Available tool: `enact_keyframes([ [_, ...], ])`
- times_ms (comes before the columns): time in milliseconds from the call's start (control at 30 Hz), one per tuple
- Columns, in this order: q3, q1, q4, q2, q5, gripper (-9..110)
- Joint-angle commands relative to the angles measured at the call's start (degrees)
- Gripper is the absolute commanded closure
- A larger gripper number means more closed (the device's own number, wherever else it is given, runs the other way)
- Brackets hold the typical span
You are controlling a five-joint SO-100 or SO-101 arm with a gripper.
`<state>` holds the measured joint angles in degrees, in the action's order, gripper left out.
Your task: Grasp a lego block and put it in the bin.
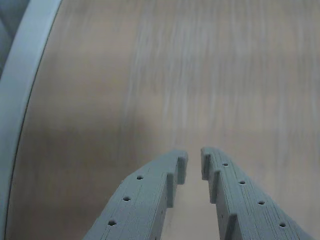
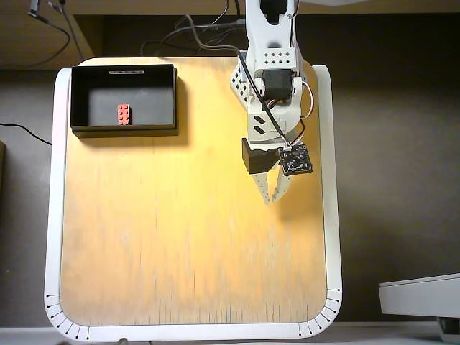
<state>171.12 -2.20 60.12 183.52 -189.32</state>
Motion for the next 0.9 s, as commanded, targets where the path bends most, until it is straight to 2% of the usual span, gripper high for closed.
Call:
enact_keyframes([
  [0,6.0,-0.7,3.6,5.4,1.0,101],
  [200,7.7,-0.8,6.6,5.4,4.5,101],
  [433,10.5,-2.0,8.3,5.4,4.0,101],
  [633,10.5,-2.0,16.3,5.4,4.1,101],
  [867,10.6,-0.5,17.1,5.4,10.7,101],
])
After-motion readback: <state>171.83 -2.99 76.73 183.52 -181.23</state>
